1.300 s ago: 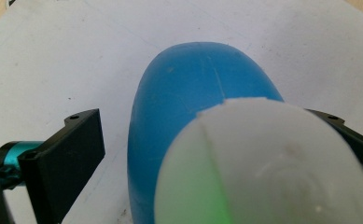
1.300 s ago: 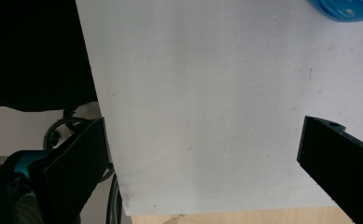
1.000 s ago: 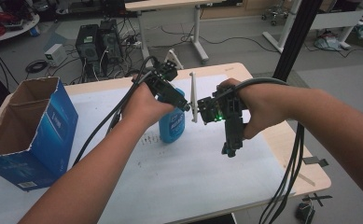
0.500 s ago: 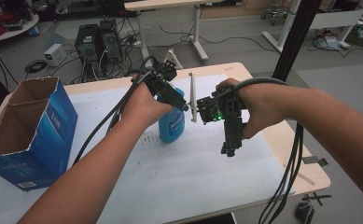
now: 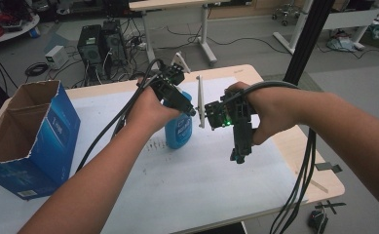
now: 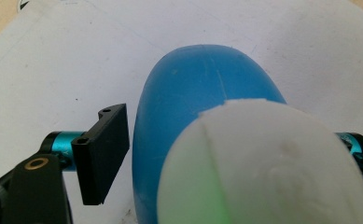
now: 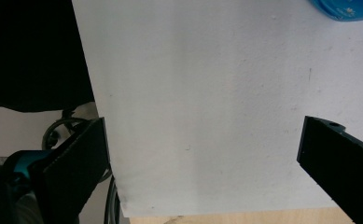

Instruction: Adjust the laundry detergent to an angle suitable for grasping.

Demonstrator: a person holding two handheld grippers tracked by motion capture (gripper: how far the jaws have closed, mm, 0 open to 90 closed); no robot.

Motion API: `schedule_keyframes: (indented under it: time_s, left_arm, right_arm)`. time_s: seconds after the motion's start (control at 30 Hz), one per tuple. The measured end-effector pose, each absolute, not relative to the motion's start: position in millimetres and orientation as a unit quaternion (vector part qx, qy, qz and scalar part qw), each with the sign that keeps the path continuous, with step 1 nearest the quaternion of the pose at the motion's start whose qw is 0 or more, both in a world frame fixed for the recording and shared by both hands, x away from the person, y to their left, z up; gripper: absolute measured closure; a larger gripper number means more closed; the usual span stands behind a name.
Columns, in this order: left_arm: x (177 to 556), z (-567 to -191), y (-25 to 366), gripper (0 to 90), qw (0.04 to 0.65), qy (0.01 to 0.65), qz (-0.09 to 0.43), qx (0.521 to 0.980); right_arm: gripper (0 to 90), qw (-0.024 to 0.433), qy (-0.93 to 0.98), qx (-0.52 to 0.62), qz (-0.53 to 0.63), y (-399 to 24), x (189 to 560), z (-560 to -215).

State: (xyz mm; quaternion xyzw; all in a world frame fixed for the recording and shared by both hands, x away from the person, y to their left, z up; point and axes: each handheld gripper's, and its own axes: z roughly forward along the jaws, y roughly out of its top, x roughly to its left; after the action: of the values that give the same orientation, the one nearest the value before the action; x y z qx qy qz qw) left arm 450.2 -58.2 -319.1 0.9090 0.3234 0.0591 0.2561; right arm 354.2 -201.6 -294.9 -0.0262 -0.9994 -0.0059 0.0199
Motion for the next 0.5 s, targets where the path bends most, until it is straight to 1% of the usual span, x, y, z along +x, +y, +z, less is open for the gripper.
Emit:
schedule_keyframes:
  time_s: [0.03, 0.1, 0.27, 0.3, 0.5]
  left_arm:
    - [449.9, -319.3, -58.4, 20.8, 0.256, 0.324, 0.060, 0.909]
    - [449.3, -319.5, -59.0, 24.0, 0.259, 0.322, 0.058, 0.909]
    - [448.6, -319.7, -60.1, 24.3, 0.254, 0.321, 0.060, 0.910]
    - [448.5, -319.7, -60.2, 26.1, 0.254, 0.321, 0.060, 0.910]
    - [448.5, -319.8, -60.1, 28.2, 0.254, 0.320, 0.062, 0.910]
  right_arm:
    - [1.6, 0.020, -0.999, -0.028, -0.005, -201.3, 353.9, -295.1]
    - [1.5, 0.020, -0.999, -0.026, -0.005, -201.0, 354.1, -295.8]
    - [1.6, 0.020, -0.999, -0.028, -0.006, -200.6, 353.5, -296.1]
    - [1.6, 0.020, -0.999, -0.026, -0.006, -200.8, 353.8, -296.1]
    - [1.6, 0.020, -0.999, -0.029, -0.006, -202.0, 353.5, -295.9]
